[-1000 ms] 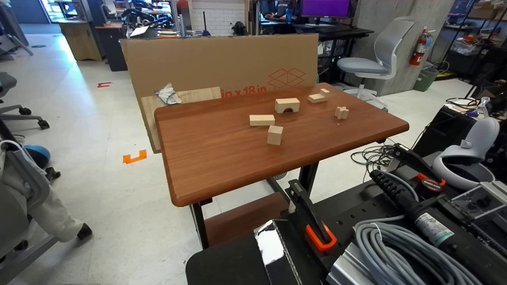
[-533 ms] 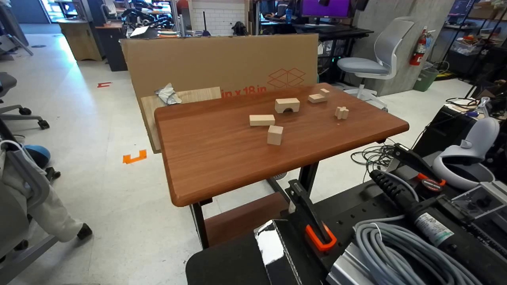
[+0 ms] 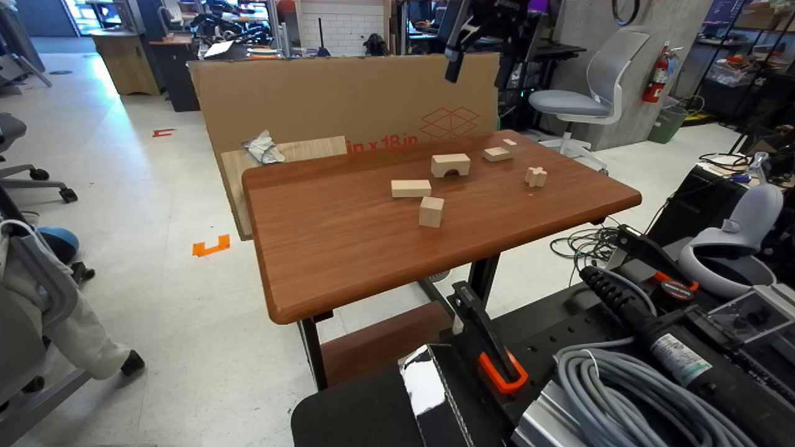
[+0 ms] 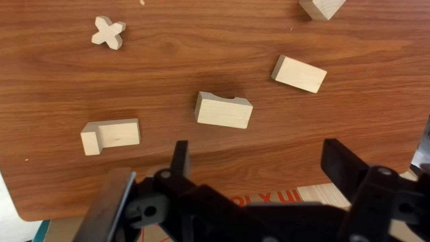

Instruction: Pick up the wooden block from the table and move it to the left.

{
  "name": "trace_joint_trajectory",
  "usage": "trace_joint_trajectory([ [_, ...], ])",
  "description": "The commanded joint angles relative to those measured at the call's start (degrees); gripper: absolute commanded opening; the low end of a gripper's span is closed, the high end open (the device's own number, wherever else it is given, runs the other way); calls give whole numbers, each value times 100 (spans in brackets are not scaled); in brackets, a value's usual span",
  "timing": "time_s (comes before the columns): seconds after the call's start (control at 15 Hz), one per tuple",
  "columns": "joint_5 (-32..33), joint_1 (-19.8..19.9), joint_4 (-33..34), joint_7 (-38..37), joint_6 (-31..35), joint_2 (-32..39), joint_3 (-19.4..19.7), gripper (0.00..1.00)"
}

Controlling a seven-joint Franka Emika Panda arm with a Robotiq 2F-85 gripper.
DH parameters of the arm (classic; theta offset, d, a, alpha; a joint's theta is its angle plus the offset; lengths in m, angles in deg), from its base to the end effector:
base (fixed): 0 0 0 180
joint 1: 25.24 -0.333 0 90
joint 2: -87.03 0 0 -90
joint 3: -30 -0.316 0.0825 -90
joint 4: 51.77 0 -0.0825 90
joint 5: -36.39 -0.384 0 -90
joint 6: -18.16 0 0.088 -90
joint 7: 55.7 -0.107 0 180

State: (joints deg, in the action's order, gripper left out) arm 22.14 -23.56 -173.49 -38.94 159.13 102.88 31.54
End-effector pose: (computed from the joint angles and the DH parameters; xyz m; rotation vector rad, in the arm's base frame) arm 0.5789 -0.0326 0.2851 -2.9959 -0.0729 -0.1286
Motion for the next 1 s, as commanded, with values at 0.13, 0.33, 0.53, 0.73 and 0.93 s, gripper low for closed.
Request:
trace_joint_trajectory([
  [0.13,-21,253,919,-121,-281,1031,-323,100],
  [0.33,179,152,1167,-635,-258,1374,-255,100],
  [0.53,389,21,1341,-1188,-373,1595,-157,100],
  [0.73,635,-71,1443,-1623,-643,1712,-110,100],
  [0.93,857,-158,1521,-1994,-899,1791,-75,100],
])
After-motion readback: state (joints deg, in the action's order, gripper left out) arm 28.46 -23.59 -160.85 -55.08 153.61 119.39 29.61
